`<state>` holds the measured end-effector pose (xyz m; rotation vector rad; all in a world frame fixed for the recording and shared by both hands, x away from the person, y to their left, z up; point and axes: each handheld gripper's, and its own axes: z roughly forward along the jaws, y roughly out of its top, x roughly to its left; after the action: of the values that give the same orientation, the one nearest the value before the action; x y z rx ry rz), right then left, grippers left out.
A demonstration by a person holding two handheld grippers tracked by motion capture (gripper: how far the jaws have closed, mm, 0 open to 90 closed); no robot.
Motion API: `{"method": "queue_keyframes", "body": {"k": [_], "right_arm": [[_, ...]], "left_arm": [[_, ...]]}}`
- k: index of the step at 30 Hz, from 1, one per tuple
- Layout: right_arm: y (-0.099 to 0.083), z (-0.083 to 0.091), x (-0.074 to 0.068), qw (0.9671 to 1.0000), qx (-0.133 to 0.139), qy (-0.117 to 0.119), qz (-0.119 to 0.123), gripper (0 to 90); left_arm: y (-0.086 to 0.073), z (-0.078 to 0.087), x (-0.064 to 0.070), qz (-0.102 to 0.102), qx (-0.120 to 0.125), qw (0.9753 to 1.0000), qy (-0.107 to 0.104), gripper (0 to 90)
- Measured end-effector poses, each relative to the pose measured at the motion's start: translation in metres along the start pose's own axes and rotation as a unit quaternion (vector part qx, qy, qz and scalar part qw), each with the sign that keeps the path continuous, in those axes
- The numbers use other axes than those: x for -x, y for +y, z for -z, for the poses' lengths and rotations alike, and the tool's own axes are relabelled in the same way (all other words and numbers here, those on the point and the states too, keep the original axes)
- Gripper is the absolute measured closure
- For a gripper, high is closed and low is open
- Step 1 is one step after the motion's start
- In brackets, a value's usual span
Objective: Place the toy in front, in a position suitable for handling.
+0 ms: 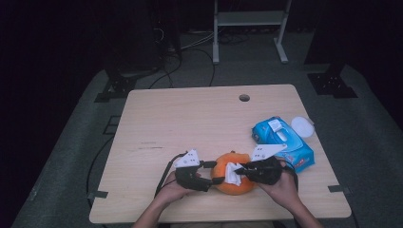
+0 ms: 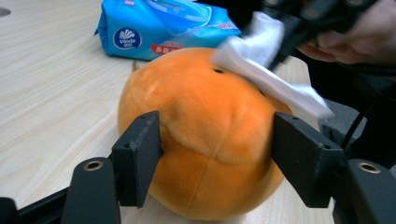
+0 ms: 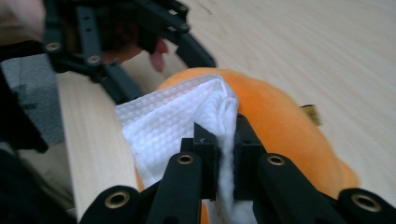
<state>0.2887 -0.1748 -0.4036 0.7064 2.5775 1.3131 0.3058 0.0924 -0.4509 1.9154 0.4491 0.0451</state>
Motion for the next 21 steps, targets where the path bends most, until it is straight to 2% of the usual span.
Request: {"method": "queue_keyframes", "body": {"k": [2,3,4,6,8,9,10,12,13,14,15,17,19,20,21], "right_arm": [[-0.002,-0.001,-0.004,1.0,-0.006,0.004,0.004,82.7],[0.0,0.0,-0.006,0.9999,-0.006,0.001,0.008,82.7],[0.0,0.0,-0.006,0.9999,-0.006,0.001,0.008,82.7],[0.01,0.002,-0.011,0.9997,0.017,0.011,0.017,82.7],[0.018,0.002,-0.016,0.9992,0.018,-0.005,0.036,82.8],[0.02,0.001,-0.014,0.9989,0.019,-0.012,0.04,82.8],[0.02,0.001,-0.01,0.999,0.018,-0.017,0.037,82.8],[0.016,0.001,0.002,0.9995,0.012,-0.021,0.02,82.8],[0.012,0.001,0.006,0.9997,0.007,-0.019,0.01,82.7],[0.012,0.001,0.006,0.9997,0.007,-0.019,0.01,82.7],[0.005,0.002,0.009,0.9999,0.001,-0.014,0.002,82.8],[0.002,0.004,0.008,1.0,0.002,-0.008,0.0,82.8],[0.0,0.006,0.005,1.0,-0.004,-0.006,0.001,82.8],[0.0,0.006,0.005,1.0,-0.004,-0.006,0.001,82.8],[0.001,0.008,0.001,1.0,-0.003,-0.004,0.002,82.9]], "left_arm": [[-0.001,-0.001,0.003,-0.016,-0.003,0.9999,0.004,39.5],[0.001,-0.001,0.006,-0.037,-0.004,0.9992,0.01,45.9],[0.001,-0.001,0.006,-0.037,-0.004,0.9992,0.01,47.7],[0.005,-0.003,0.011,-0.061,0.0,0.9981,0.004,48.8],[0.005,-0.005,0.016,-0.088,-0.008,0.9961,0.002,49.0],[0.005,-0.005,0.018,-0.095,-0.009,0.9954,0.003,48.9],[0.005,-0.005,0.018,-0.097,-0.011,0.9952,0.004,48.7],[0.005,-0.004,0.015,-0.083,-0.009,0.9965,0.006,46.2],[0.005,-0.004,0.014,-0.068,-0.006,0.9976,0.008,42.1],[0.005,-0.004,0.014,-0.068,-0.006,0.9976,0.008,36.8],[0.005,-0.006,0.011,-0.04,-0.007,0.9991,0.011,30.9],[0.004,-0.009,0.012,-0.028,-0.017,0.9994,0.012,25.5],[0.003,-0.01,0.015,-0.046,-0.019,0.9987,0.008,31.8],[0.003,-0.01,0.015,-0.046,-0.019,0.9987,0.008,35.8],[0.005,-0.01,0.019,-0.07,-0.021,0.9973,0.012,39.4]]}}
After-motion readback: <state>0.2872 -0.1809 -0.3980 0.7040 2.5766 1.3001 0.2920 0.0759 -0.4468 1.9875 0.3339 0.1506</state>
